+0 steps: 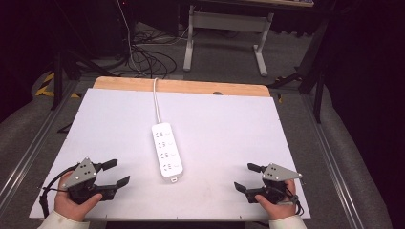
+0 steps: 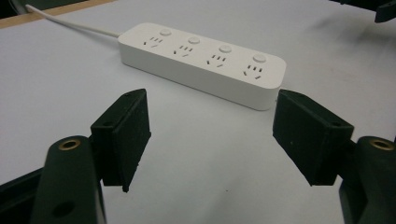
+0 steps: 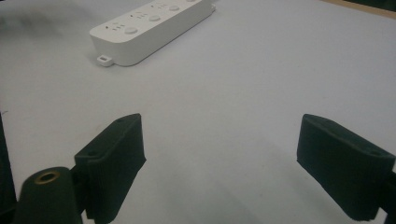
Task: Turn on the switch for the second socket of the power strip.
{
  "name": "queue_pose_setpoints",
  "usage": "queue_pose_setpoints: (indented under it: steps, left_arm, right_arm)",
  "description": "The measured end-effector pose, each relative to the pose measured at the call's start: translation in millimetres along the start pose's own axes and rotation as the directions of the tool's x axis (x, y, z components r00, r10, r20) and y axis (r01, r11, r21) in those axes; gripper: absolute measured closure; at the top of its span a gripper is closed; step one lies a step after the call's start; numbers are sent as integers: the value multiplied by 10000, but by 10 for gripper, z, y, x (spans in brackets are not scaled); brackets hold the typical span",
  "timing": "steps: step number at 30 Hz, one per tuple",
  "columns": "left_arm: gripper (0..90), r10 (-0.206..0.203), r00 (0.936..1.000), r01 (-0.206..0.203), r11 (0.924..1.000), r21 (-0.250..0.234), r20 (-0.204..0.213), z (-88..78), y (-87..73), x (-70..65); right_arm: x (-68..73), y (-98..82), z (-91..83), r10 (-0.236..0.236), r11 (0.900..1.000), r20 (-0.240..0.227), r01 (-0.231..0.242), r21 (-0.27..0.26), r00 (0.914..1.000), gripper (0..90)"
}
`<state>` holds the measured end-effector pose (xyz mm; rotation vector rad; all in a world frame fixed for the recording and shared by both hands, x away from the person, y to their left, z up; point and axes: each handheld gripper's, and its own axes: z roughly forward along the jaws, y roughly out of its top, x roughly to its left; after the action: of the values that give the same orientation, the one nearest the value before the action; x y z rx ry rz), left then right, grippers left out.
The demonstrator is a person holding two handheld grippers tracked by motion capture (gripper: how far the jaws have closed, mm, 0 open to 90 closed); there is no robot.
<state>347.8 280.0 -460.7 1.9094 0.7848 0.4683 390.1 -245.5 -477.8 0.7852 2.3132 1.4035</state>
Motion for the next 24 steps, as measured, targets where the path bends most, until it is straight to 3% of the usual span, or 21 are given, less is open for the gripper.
queue_pose_setpoints:
  steps: [3, 6, 11, 24]
  left_arm:
    - [300, 10, 10000, -10, 10000, -10, 50, -5, 16, 2]
    - [319, -307, 9993, 310, 9994, -148, 197, -8, 50, 7]
    - [320, -435, 9981, 442, 9989, -154, 431, 29, 109, 19]
    - [358, -146, 9979, 159, 9997, -197, 637, 200, 421, 26]
  right_arm:
    - [1, 0, 2, -1, 10000, -20, 1, -8, 10000, 153]
    - [3, 0, 1, -11, 10000, -5, 11, -10, 10000, 153]
    - [7, 2, 3, -35, 10000, -46, 35, 14, 10000, 157]
    - [8, -1, 5, -91, 10000, -87, 91, 32, 9999, 157]
